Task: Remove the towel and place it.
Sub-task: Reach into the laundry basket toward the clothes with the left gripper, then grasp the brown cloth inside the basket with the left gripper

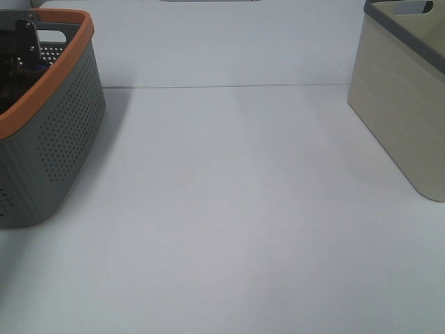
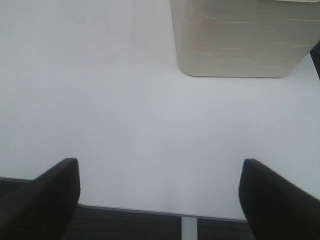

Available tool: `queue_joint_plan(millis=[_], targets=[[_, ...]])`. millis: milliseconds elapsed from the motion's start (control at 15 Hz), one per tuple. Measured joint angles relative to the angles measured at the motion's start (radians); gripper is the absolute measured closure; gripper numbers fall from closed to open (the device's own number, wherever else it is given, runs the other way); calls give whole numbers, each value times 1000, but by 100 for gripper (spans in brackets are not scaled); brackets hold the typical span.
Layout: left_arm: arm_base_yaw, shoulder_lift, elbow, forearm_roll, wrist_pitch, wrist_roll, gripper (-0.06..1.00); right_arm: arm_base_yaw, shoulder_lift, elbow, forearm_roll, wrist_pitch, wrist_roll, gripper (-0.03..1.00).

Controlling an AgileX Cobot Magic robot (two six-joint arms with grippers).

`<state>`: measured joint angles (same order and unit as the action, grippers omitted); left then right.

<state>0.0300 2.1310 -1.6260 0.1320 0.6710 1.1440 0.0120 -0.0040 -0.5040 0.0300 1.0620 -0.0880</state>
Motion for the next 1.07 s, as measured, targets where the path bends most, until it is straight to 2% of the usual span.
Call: queue_joint_plan(millis=[267,533,867,1067], targets=[[0,6,0,-21,36,1,33,0,0,0,0,0,0,21],[0,10,0,-27,58,30,38,0,0,0,0,0,0,21],[0,10,0,-39,61,48,59,0,0,0,0,0,0,21],[0,10,0,-44,61,48,61,0,0,0,0,0,0,21]])
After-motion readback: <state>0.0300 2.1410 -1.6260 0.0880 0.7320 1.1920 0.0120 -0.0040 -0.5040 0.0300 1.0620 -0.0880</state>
